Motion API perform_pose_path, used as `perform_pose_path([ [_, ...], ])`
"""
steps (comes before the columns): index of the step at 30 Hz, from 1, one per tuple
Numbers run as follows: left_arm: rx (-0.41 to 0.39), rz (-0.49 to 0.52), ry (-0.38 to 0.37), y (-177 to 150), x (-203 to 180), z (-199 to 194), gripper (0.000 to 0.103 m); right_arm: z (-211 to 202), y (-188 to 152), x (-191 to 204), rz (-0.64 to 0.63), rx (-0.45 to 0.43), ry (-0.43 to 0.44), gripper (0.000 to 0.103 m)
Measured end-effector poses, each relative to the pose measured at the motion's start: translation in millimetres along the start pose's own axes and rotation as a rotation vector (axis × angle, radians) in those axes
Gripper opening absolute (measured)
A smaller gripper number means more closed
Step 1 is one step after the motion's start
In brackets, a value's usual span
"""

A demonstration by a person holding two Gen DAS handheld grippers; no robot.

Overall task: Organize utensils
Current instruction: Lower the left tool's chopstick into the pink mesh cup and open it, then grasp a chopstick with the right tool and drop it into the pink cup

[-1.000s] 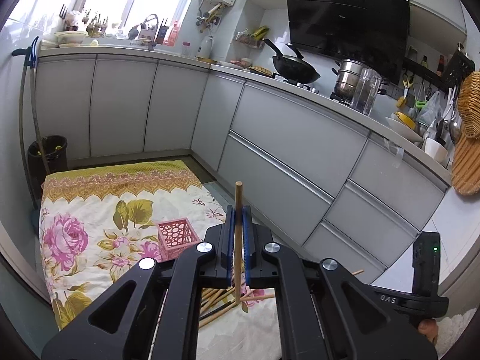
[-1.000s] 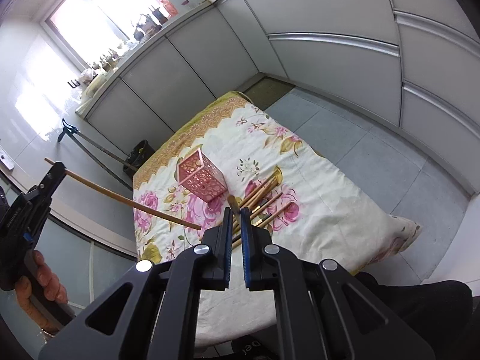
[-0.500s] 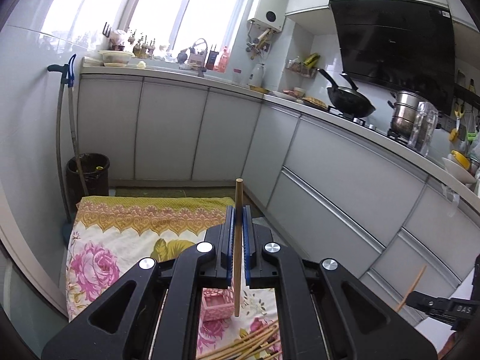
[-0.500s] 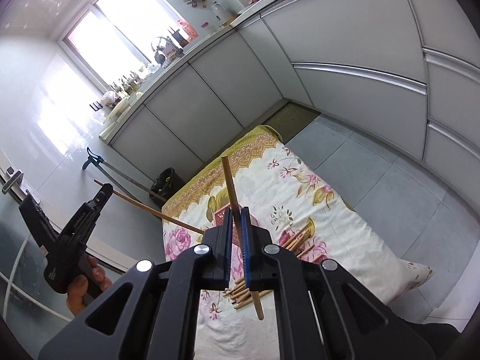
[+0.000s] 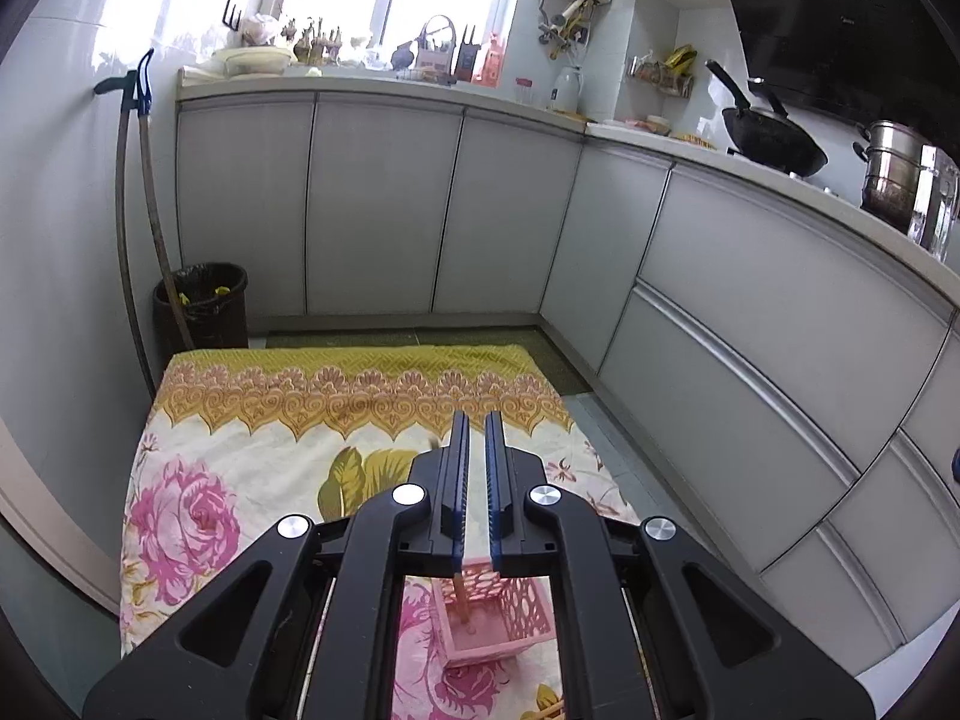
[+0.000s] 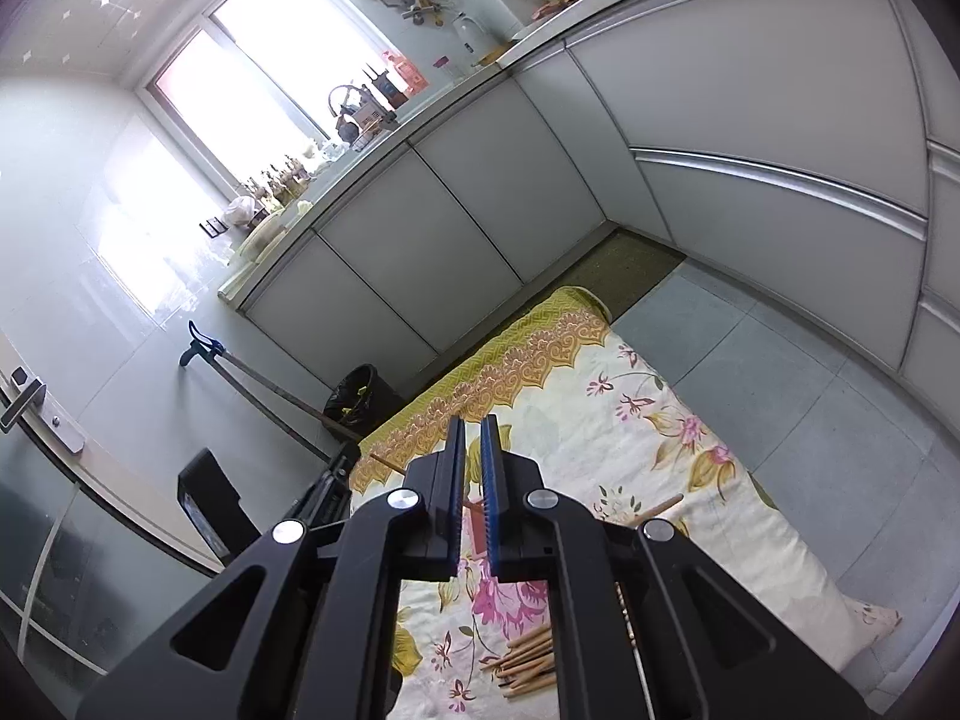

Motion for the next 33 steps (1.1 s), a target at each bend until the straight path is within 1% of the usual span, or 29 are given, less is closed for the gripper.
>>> perform_pose_path([
  [2, -0.007, 0.004, -0.001, -5.5, 3.1, -4.9, 0.005, 14.3, 0.1, -0.7, -0.013, 0.024, -0.009, 0.006],
  [3, -0.026, 0.006, 0.005, -5.3, 5.6, -11.3, 0.005, 22.2, 1.2, -2.0, -0.025, 0.031, -0.018, 0.006],
  [4, -0.043, 0.005, 0.007, -1.9, 7.8, -15.7, 0.005, 31.2, 2.2, -3.3, -0.038, 0.046, -0.023, 0.006],
  [6, -0.075, -0.013, -0.014, 5.0, 12.7, -30.6, 0.005, 49.0, 0.0, -7.6, -0.073, 0.096, -0.019, 0.007],
  [7, -0.091, -0.017, -0.02, 9.4, 14.1, -38.6, 0.005, 59.7, -5.8, -9.0, -0.115, 0.149, -0.015, 0.009],
  [9, -0.122, -0.031, -0.044, 20.1, 15.7, -53.1, 0.005, 76.0, -23.4, -20.7, -0.139, 0.24, -0.016, 0.009],
  [11, -0.153, -0.051, -0.074, 26.5, 18.1, -70.0, 0.009, 87.7, -46.5, -37.1, -0.163, 0.308, -0.07, 0.009],
  [13, -0.18, -0.059, -0.098, 30.0, 16.2, -86.8, 0.013, 98.3, -71.1, -55.8, -0.141, 0.374, -0.117, 0.011],
  [14, -0.191, -0.06, -0.108, 29.5, 14.9, -95.4, 0.019, 105.2, -81.6, -67.7, -0.097, 0.415, -0.133, 0.023],
  [15, -0.199, -0.058, -0.119, 28.2, 12.1, -103.3, 0.023, 113.7, -90.9, -81.2, -0.043, 0.458, -0.149, 0.033],
  [16, -0.205, -0.053, -0.128, 26.0, 8.7, -110.2, 0.03, 122.9, -100.6, -95.5, 0.021, 0.508, -0.172, 0.05],
  [17, -0.212, -0.048, -0.127, 22.1, 6.5, -117.5, 0.032, 131.9, -109.1, -107.9, 0.08, 0.546, -0.185, 0.05],
  [19, -0.219, -0.04, -0.124, 12.2, 2.5, -130.1, 0.035, 149.9, -120.3, -129.2, 0.147, 0.601, -0.244, 0.05],
  [22, -0.209, -0.05, -0.137, -0.3, 0.7, -139.5, 0.041, 177.8, -128.3, -146.4, 0.211, 0.647, -0.297, 0.05],
  [23, -0.202, -0.05, -0.142, -2.9, 0.2, -141.2, 0.041, 187.2, -131.5, -151.8, 0.233, 0.664, -0.316, 0.049],
  [25, -0.213, -0.059, -0.141, -4.8, 2.3, -146.2, 0.044, 203.1, -137.4, -158.9, 0.253, 0.691, -0.357, 0.045],
  [26, -0.22, -0.058, -0.141, -4.6, 3.7, -148.8, 0.044, 211.7, -142.1, -162.8, 0.248, 0.705, -0.391, 0.041],
  [28, -0.229, -0.06, -0.139, -3.7, 7.6, -151.5, 0.044, 226.3, -149.6, -168.4, 0.248, 0.723, -0.442, 0.038],
  [30, -0.227, -0.068, -0.146, -3.8, 11.8, -151.5, 0.044, 237.4, -156.0, -175.9, 0.246, 0.731, -0.521, 0.032],
  [31, -0.227, -0.072, -0.144, -4.0, 14.1, -151.7, 0.044, 240.2, -154.2, -175.7, 0.235, 0.713, -0.55, 0.029],
  [32, -0.226, -0.073, -0.143, -4.2, 15.9, -151.4, 0.044, 243.0, -151.6, -173.9, 0.211, 0.7, -0.578, 0.02],
  [33, -0.226, -0.076, -0.142, -4.2, 17.7, -151.0, 0.044, 246.7, -153.4, -173.8, 0.203, 0.706, -0.597, 0.014],
])
Point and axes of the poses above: each gripper's, at about its wrist camera, not at the fingertips, and z roughly the way its jaws point, x to its left, y to its top, the point moved 8 cm from there along z, roughly the way its jaws point, and after that the axes turned 1 degree about x, right-handed, at the moved point
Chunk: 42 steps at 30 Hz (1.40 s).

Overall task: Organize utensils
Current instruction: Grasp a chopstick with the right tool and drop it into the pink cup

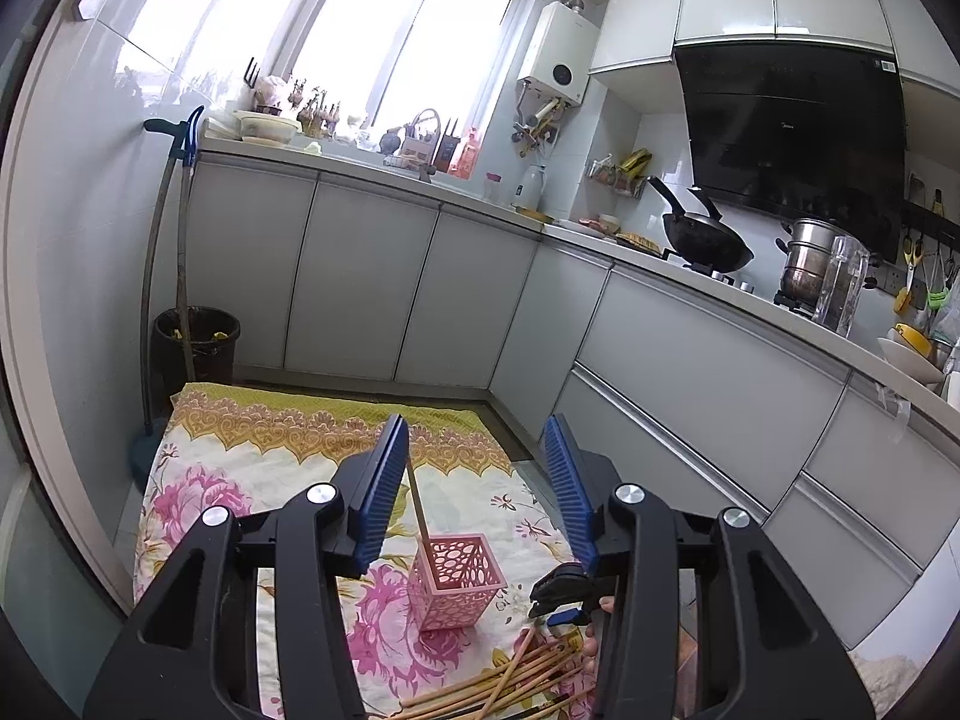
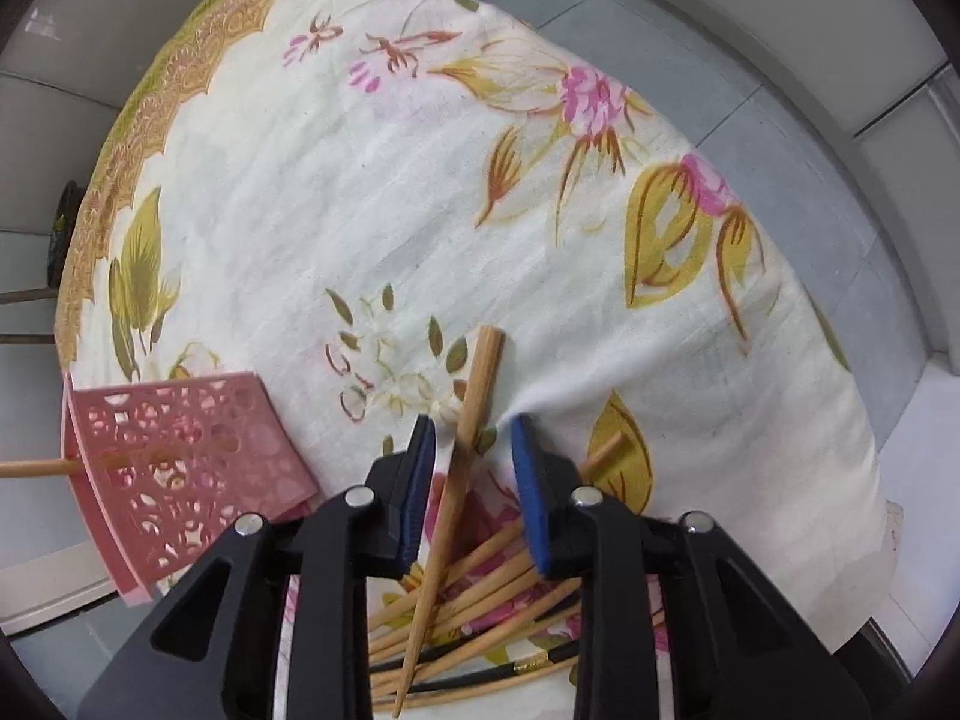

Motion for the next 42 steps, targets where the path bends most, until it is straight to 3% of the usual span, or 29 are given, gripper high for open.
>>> perform_pose_path([
  [3, 0.0, -0.009, 0.007, 0.0, 5.5, 0.0, 0.044, -2.3, 0.9, 5.1, -0.002, -0.058, -0.024, 0.009],
  [7, 0.019, -0.03, 0.012, -2.6, 13.0, 0.4, 0.044, -21.9, -1.3, 12.7, -0.019, -0.163, 0.017, 0.008],
  [15, 0.011, -0.052, 0.034, -1.2, 17.8, -7.2, 0.044, -117.3, -23.3, 23.3, -0.098, -0.374, 0.125, 0.008],
  [30, -0.031, -0.089, 0.046, 9.8, 27.5, -28.9, 0.045, -295.0, -58.2, 37.2, -0.215, -0.696, 0.216, 0.008],
  [37, -0.037, -0.101, 0.054, 12.4, 30.9, -32.4, 0.045, -343.2, -59.7, 56.0, -0.246, -0.786, 0.245, 0.008],
  [42, -0.037, -0.112, 0.067, 13.8, 35.3, -32.9, 0.045, -345.5, -63.6, 77.2, -0.287, -0.798, 0.259, 0.008],
])
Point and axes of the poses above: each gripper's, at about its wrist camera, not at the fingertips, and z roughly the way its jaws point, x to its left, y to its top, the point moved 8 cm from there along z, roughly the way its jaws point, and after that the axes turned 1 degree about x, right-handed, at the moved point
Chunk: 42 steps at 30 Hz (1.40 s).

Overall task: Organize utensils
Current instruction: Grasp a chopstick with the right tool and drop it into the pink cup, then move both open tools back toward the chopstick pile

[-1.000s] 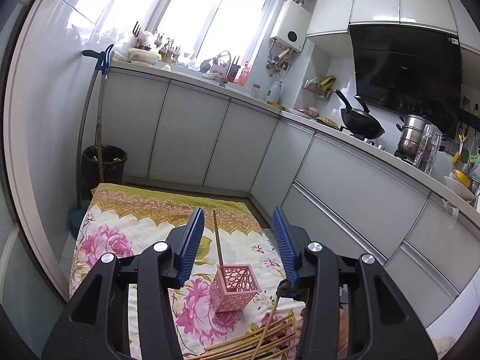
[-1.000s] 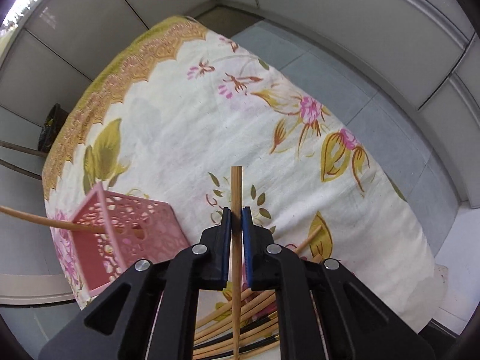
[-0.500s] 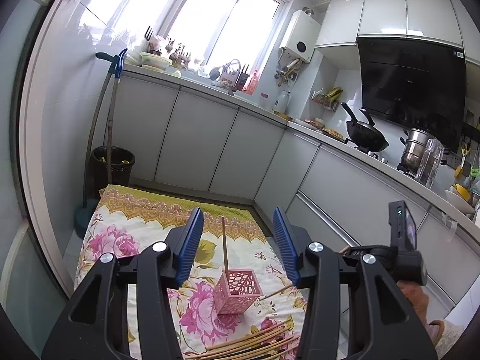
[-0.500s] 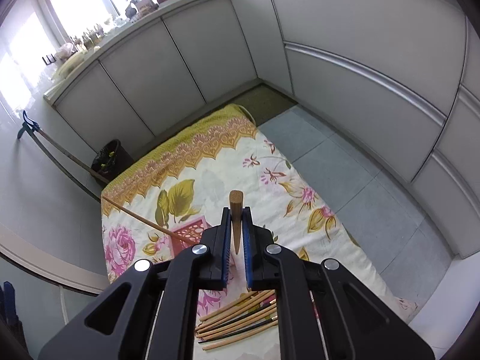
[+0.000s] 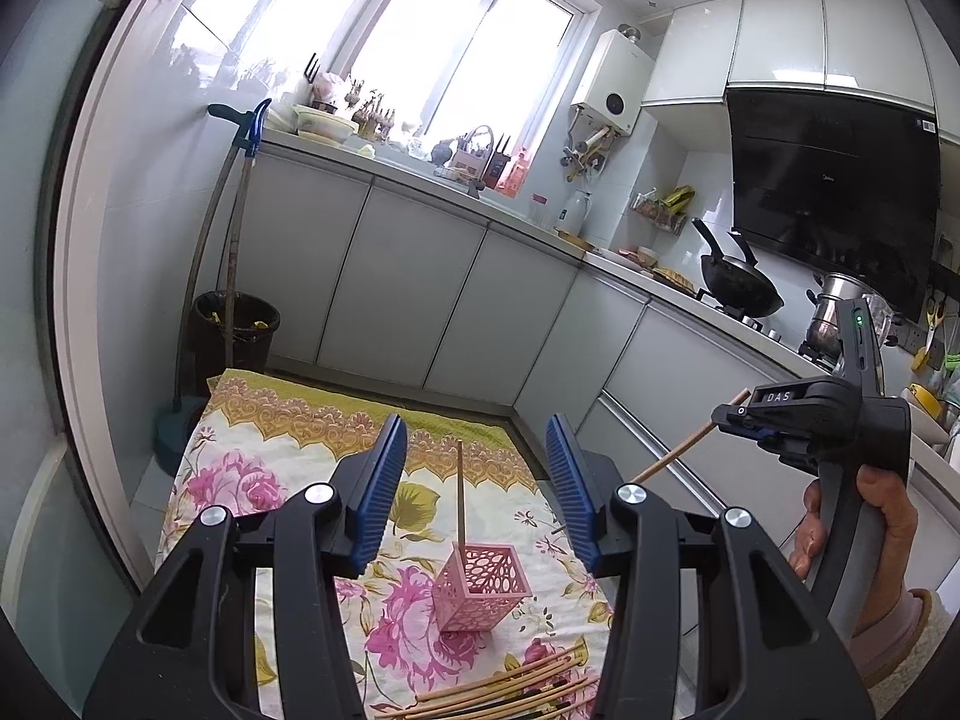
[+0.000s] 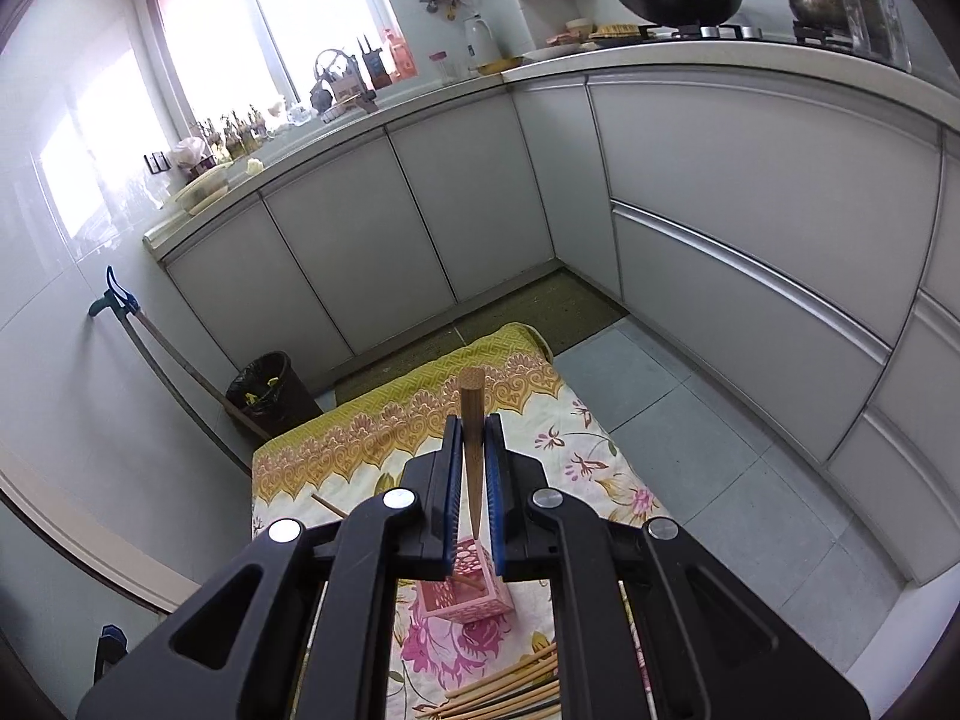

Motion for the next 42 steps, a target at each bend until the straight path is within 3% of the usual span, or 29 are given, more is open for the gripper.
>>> perform_pose_path([
  [13, 0.021, -0.012, 0.026, -3.8, 13.1, 6.3, 0.045, 97.5, -60.4, 20.3, -0.031, 0.178, -0.045, 0.008],
  [22, 0.03, -0.007, 0.027, -7.3, 11.6, 9.6, 0.052, 123.8, -73.2, 22.4, -0.063, 0.21, -0.1, 0.009],
  [24, 0.028, -0.004, 0.028, -7.1, 10.4, 9.7, 0.056, 122.8, -73.5, 24.9, -0.068, 0.207, -0.093, 0.018],
  [26, 0.02, -0.007, 0.029, -5.9, 10.7, 8.6, 0.064, 117.9, -71.3, 27.0, -0.066, 0.188, -0.082, 0.046],
  [27, 0.015, -0.008, 0.03, -5.2, 10.5, 8.0, 0.064, 113.9, -69.3, 27.9, -0.064, 0.169, -0.078, 0.051],
  [29, 0.009, -0.006, 0.027, -4.3, 10.1, 7.0, 0.07, 103.4, -62.8, 29.0, -0.07, 0.112, -0.086, 0.073],
  [32, -0.009, -0.008, 0.023, -2.9, 9.0, 3.9, 0.082, 81.1, -51.9, 27.6, -0.088, 0.006, -0.12, 0.091],
  [37, -0.033, 0.03, -0.004, -3.4, -4.1, -3.2, 0.095, 41.3, -43.9, 9.6, -0.099, -0.129, -0.183, 0.096],
  [42, 0.017, 0.117, -0.055, -17.0, -29.8, 0.9, 0.096, 16.5, -69.5, -34.2, -0.116, -0.117, -0.222, 0.096],
])
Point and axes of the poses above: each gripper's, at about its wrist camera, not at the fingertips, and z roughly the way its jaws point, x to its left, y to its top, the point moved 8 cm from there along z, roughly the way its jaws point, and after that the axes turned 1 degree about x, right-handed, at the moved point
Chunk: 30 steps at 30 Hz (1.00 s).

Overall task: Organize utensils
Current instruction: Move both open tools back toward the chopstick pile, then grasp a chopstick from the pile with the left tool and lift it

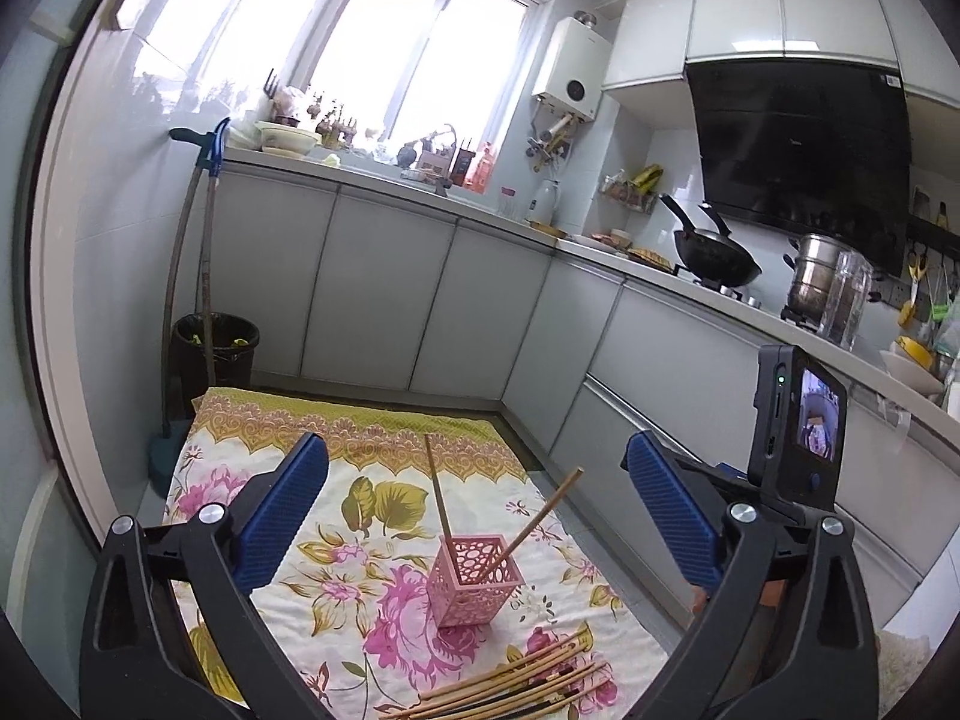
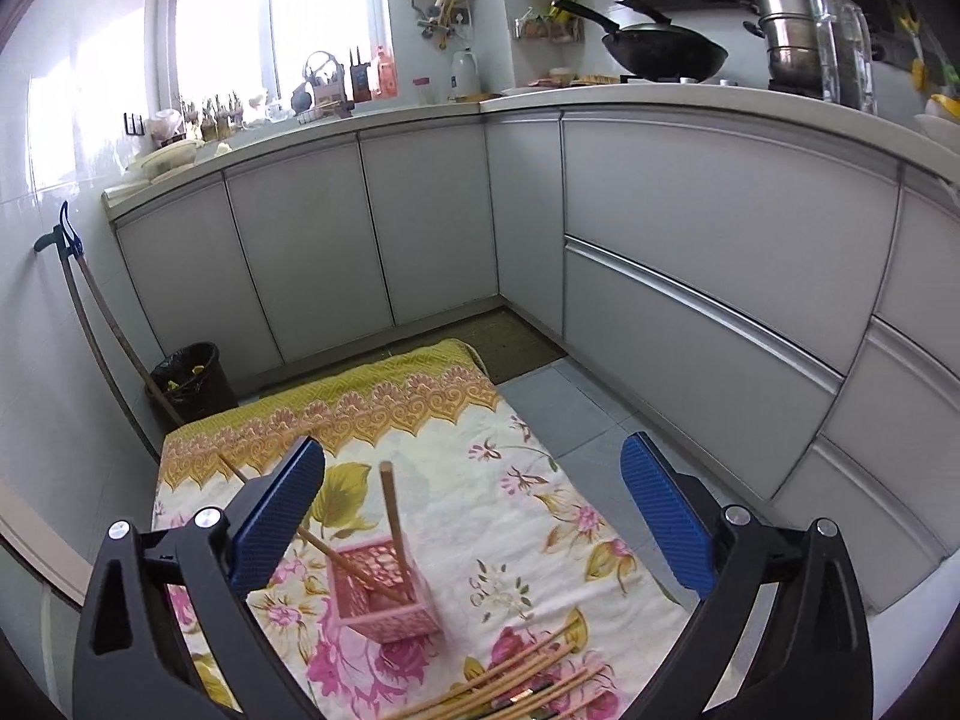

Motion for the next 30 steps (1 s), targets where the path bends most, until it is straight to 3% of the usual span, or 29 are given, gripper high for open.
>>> perform_pose_path([
  [4, 0.136, 0.108, -0.102, -26.3, -32.7, 16.5, 0.096, -2.0, -55.5, -70.0, 0.097, 0.067, -0.03, 0.096],
  [9, 0.362, 0.274, -0.228, -85.9, -80.6, 46.9, 0.096, 3.6, -150.6, -160.0, 0.378, 0.274, 0.019, 0.096],
  [12, 0.511, 0.369, -0.277, -126.5, -107.5, 71.0, 0.096, 11.3, -192.1, -183.4, 0.5, 0.421, 0.066, 0.096],
  [16, 0.614, 0.497, -0.299, -160.4, -138.4, 91.9, 0.096, 18.6, -209.4, -188.3, 0.52, 0.47, 0.082, 0.096],
  [20, 0.704, 0.537, -0.45, -184.1, -172.0, 92.6, 0.095, 17.4, -208.8, -197.4, 0.534, 0.462, 0.075, 0.096],
  [22, 0.764, 0.557, -0.459, -196.9, -184.2, 102.4, 0.093, 17.1, -209.3, -206.0, 0.568, 0.465, 0.079, 0.096],
  [25, 0.886, 0.589, -0.448, -219.1, -186.3, 128.1, 0.082, 19.3, -215.0, -217.8, 0.611, 0.488, 0.08, 0.096],
  [30, 1.054, 0.719, -0.288, -260.0, -169.0, 189.2, 0.045, 26.6, -224.6, -223.5, 0.639, 0.544, 0.097, 0.096],
])
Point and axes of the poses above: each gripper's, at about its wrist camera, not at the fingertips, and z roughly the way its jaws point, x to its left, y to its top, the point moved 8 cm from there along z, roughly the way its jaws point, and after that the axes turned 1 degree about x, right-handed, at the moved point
